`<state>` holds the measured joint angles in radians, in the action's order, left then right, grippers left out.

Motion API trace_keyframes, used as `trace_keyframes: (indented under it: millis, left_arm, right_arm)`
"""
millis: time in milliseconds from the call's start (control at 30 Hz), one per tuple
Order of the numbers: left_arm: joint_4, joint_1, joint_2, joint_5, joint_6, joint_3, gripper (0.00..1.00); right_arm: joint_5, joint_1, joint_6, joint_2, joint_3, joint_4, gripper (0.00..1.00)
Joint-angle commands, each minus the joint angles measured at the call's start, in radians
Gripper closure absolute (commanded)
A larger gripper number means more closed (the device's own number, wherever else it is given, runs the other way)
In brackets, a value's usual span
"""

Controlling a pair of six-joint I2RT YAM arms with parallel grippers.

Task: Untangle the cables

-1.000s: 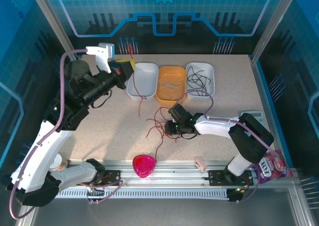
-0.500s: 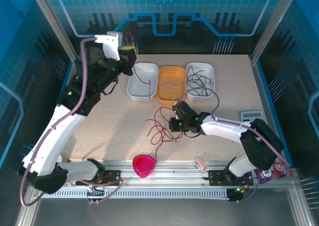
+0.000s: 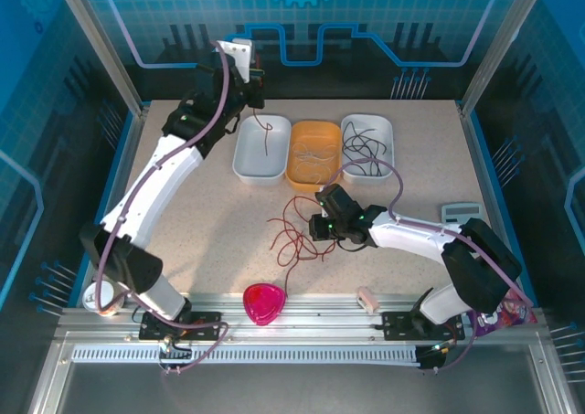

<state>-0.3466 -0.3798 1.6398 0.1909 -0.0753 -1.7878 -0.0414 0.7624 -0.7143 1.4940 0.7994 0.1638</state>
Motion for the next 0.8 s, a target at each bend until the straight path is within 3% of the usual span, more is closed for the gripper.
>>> trace_keyframes:
  millis: [0,433,767]
  left_arm:
    - [-0.022,0.018,0.052,0.003,0.007,-0.036,1.0]
    - [-0.214,0.047,0.231,-0.008,-0.05,-0.11,1.0]
    - [-0.267,0.048,0.368,-0.052,-0.08,-0.119,1.0]
  right_arm:
    - [0.008,-0.01,0.003,-0.006,0.016,0.0,0.88]
    - [0.006,-0.01,-0.004,-0.002,0.012,0.001,0.88]
    - [0.012,-0.01,-0.007,0.002,0.013,-0.002,0.88]
